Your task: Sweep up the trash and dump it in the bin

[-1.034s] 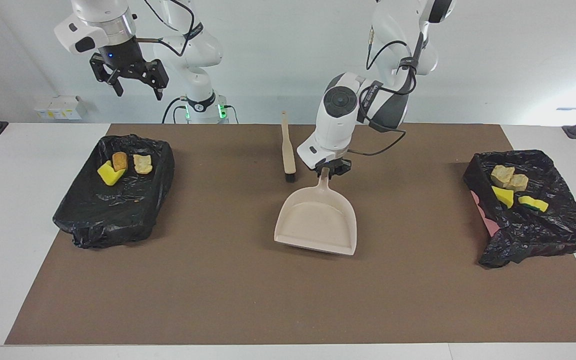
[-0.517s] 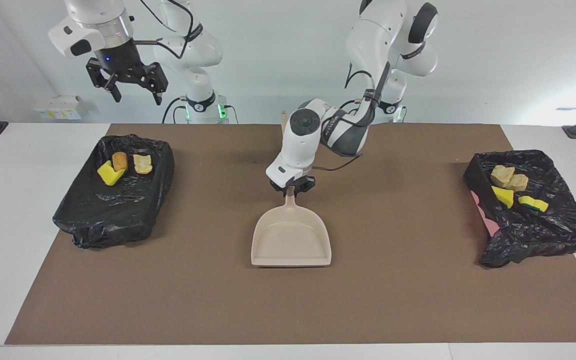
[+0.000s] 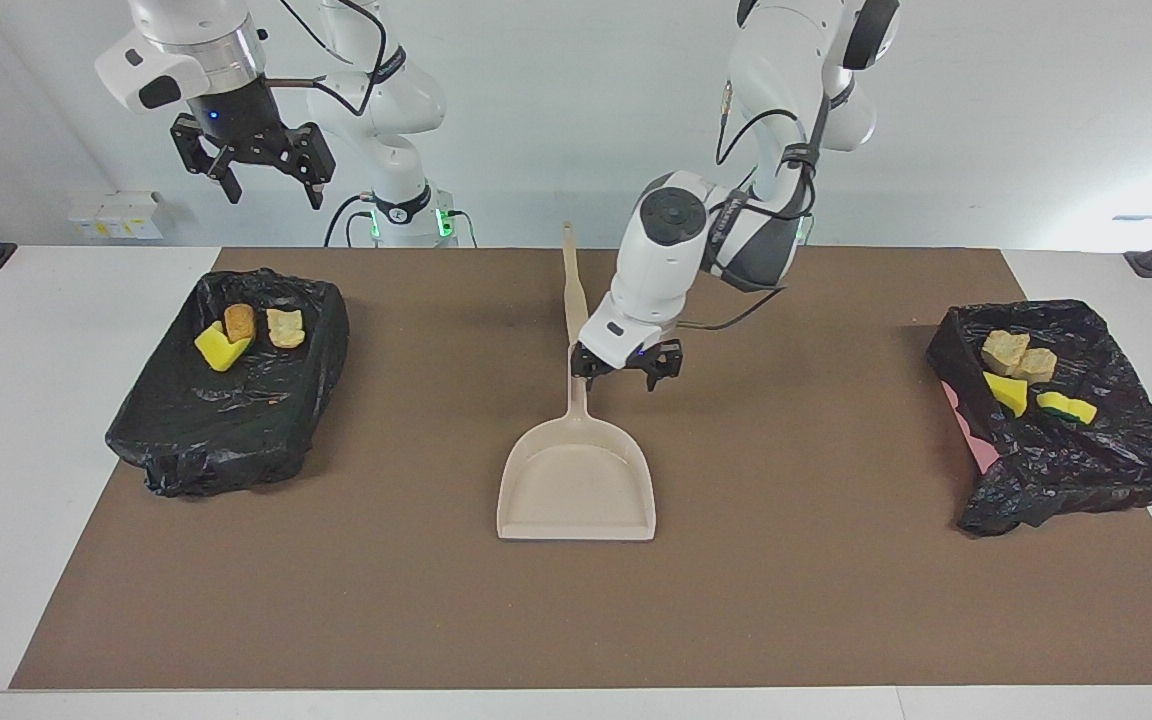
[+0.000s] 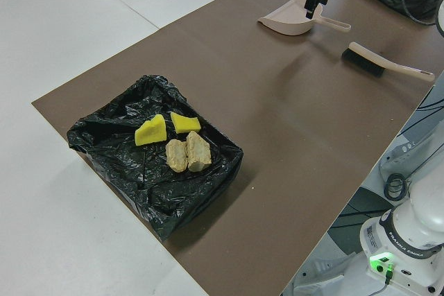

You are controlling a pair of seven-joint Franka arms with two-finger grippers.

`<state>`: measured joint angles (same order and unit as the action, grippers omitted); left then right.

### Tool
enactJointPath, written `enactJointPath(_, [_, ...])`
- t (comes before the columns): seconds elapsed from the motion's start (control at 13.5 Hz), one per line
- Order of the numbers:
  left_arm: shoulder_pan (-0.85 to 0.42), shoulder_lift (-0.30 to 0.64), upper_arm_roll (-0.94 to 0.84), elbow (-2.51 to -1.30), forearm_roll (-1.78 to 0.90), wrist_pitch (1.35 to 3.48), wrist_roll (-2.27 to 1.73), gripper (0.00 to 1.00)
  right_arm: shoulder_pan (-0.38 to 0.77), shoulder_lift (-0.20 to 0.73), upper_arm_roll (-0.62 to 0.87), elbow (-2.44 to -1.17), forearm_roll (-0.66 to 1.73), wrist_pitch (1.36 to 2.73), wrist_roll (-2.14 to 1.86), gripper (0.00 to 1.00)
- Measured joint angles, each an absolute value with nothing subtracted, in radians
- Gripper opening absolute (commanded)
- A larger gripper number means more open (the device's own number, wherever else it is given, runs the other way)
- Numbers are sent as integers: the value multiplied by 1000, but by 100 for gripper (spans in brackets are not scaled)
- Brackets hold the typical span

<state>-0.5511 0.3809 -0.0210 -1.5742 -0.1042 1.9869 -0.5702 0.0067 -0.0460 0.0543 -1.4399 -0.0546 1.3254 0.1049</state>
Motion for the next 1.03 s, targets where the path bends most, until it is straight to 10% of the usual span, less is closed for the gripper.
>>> enactJointPath(1.03, [-62,207,-16,-1574,-80,1886,96,100,7,-46,54,-1440,-55,1325,105,100])
